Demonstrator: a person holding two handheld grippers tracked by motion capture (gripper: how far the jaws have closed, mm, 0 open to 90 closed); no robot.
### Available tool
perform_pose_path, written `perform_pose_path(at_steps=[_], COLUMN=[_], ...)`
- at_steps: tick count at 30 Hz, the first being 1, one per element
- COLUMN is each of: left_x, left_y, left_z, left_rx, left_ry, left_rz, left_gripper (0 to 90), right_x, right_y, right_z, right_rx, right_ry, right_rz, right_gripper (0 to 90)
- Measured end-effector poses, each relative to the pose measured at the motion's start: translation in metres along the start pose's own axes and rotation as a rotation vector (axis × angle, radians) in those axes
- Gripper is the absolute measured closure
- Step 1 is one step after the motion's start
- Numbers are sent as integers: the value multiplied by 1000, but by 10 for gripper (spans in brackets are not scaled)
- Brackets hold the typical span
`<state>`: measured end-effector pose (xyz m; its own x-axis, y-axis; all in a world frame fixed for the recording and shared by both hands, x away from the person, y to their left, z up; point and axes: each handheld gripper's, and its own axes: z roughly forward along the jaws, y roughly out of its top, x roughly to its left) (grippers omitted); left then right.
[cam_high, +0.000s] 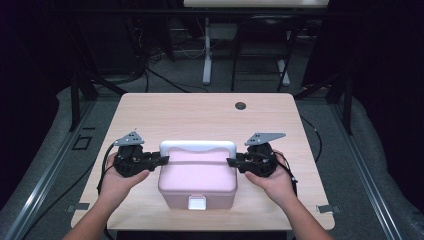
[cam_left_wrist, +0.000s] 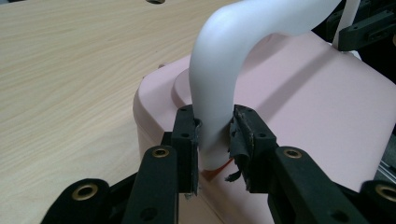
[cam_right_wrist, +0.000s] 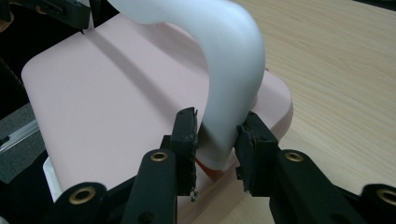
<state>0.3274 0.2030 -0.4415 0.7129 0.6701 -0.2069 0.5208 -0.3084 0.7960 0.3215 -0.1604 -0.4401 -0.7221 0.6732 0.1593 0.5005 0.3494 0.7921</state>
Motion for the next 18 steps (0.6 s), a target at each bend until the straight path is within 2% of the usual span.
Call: perform_pose_path(at_steps=[8,18], left_x=[-5,-7], left_y=[-3,-4], left_z=[-3,-4], left_rx=[-12,-3], left_ry=[12,14], left_rz=[32,34], left_gripper=[734,737], right_x=[4,5], right_y=[-5,-7], right_z=[-4,-5], right_rx=[-20,-31], right_ry=[-2,-5], right_rz=[-21,-25], right_gripper=[737,741])
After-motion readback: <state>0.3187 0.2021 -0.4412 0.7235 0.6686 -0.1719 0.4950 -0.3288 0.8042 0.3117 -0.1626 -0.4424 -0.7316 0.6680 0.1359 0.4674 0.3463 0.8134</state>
